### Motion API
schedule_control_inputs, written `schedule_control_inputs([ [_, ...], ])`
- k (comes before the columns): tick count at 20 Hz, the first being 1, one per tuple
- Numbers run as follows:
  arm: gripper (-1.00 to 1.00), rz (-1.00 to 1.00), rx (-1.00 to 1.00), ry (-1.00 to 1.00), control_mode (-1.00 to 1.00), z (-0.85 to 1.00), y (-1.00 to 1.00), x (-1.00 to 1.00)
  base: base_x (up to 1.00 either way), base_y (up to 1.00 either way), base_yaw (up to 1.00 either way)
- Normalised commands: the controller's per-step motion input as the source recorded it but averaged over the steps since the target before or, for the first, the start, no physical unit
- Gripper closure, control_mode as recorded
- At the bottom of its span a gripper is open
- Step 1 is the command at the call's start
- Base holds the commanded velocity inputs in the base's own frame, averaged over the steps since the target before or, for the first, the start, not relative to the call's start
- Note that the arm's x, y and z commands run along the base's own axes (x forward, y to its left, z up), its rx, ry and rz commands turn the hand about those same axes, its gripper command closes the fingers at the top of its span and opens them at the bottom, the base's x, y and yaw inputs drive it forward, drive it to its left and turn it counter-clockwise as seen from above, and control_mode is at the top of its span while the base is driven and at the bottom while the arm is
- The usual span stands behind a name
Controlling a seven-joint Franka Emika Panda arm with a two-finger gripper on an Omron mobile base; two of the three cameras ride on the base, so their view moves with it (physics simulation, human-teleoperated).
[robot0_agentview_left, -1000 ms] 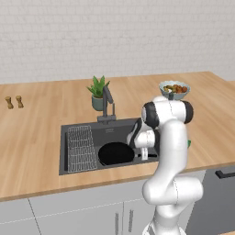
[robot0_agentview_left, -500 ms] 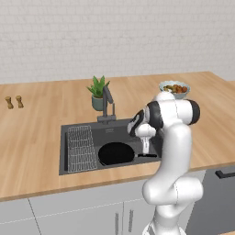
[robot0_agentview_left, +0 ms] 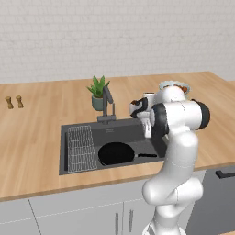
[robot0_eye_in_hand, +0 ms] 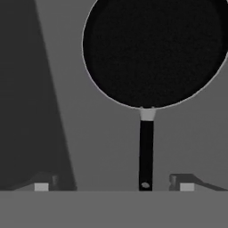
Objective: Pick the pan and sponge and place them into the sink. Then turn on the water.
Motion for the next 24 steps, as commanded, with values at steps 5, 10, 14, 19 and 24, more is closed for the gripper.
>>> schedule_control_inputs([
  [5,-1.0,-0.14,0.0,0.14,-1.0,0.73,-0.05,-0.38,0.0,0.0,0.0],
  [10,-1.0,-0.36,0.0,0.11,-1.0,0.46,-0.23,-0.66,0.0,0.0,0.0],
  [14,-1.0,-0.51,-0.03,0.16,-1.0,0.26,-0.06,-0.55,0.0,0.0,0.0],
  [19,-1.0,-0.43,-0.15,0.16,-1.0,0.25,0.0,-0.46,0.0,0.0,0.0],
  [24,-1.0,-0.28,-0.22,0.13,-1.0,0.3,0.01,-0.16,0.0,0.0,0.0],
])
